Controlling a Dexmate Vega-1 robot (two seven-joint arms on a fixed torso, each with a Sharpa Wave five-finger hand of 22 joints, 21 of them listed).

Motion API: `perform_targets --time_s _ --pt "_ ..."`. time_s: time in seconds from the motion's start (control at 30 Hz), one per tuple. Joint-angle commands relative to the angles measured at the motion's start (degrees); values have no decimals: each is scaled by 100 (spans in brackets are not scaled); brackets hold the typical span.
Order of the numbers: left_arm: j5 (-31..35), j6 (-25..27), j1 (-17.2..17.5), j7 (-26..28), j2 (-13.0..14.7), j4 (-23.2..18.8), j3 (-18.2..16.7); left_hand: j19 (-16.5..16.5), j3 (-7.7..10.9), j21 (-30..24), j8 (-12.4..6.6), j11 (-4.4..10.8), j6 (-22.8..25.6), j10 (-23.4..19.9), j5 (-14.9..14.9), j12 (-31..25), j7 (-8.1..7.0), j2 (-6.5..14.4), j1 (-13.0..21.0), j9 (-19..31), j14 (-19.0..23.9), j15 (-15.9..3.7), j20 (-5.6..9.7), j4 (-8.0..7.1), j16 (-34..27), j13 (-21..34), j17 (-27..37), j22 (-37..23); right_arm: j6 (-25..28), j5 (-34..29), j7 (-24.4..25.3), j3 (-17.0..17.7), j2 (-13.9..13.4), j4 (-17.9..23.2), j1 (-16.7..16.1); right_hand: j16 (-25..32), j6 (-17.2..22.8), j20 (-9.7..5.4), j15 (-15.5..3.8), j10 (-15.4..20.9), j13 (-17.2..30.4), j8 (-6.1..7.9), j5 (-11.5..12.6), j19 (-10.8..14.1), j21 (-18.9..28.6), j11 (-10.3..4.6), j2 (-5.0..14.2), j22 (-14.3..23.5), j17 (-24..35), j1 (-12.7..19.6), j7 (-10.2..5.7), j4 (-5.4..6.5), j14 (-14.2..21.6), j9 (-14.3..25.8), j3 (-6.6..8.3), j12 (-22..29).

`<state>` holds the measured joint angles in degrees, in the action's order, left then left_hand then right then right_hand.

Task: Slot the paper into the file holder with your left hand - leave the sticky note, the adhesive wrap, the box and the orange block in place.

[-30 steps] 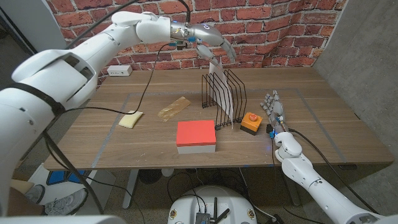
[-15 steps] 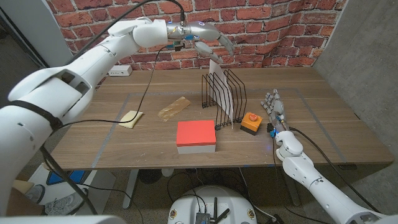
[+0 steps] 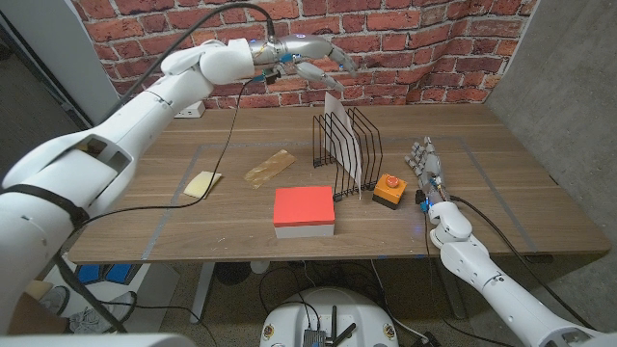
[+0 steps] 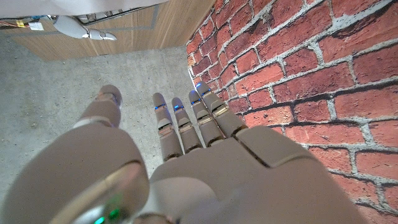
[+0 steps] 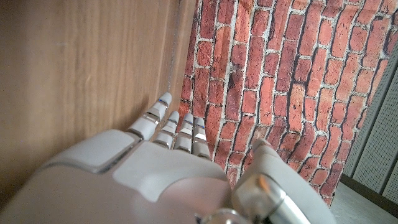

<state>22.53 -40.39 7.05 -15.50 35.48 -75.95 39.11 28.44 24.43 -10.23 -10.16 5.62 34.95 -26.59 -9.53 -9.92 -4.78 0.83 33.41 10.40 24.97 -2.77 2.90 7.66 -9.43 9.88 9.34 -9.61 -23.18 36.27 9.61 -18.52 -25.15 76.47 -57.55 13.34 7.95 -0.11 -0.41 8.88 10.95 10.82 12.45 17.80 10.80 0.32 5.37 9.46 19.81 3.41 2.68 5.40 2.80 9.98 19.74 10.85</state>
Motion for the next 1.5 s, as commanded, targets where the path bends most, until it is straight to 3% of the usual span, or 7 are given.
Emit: perform_targets --time_s 0.03,0.57,0.73,1.03,1.5 --pt "-265 849 671 241 250 -689 -386 -9 -4 -53 7 -31 -61 23 -31 -28 -10 6 -75 -4 -13 -363 495 -34 -52 10 16 -4 29 -108 12 7 -110 105 10 19 20 -54 -12 5 4 2 -15 25 4 2 234 27 13 15 -30 -25 -4 21 30 31" --pt "-632 1649 1386 665 487 -1206 -747 -11 9 -54 7 -68 -118 88 -34 -28 8 60 -137 -8 -34 -335 466 -33 -46 9 15 -4 117 -349 170 6 -289 391 -46 9 21 -77 -41 2 4 2 -16 -33 -13 4 233 25 16 18 -29 -33 -36 21 29 31" --pt "-837 1925 1567 694 566 -1332 -841 -99 3 -32 40 -95 -332 265 -33 -12 -80 107 -256 -14 -163 -270 433 -38 -26 8 17 -4 177 -422 230 13 -358 496 -69 -4 22 -121 -54 0 3 2 -16 -66 -21 -1 226 24 12 24 -30 -41 -60 20 30 31" --pt "-959 2295 2033 1236 611 -1567 -1046 -221 1 -7 48 -142 -505 413 -36 -7 -88 143 -348 -18 -302 -235 399 -34 -9 7 17 -3 311 -543 221 2 -519 628 -47 -17 16 -177 -88 -19 2 -1 -17 -141 -38 -2 226 21 11 29 -64 -49 -94 19 29 24" --pt "-1228 2949 3044 2381 500 -1983 -1374 -358 10 -8 71 -200 -839 592 -40 -11 -96 231 -489 -23 -472 -195 359 -41 -21 7 21 -4 442 -605 96 -33 -632 549 102 -25 -4 -213 -111 -28 -1 -7 -19 -181 -35 -20 221 18 9 26 -68 -54 -118 18 25 23"
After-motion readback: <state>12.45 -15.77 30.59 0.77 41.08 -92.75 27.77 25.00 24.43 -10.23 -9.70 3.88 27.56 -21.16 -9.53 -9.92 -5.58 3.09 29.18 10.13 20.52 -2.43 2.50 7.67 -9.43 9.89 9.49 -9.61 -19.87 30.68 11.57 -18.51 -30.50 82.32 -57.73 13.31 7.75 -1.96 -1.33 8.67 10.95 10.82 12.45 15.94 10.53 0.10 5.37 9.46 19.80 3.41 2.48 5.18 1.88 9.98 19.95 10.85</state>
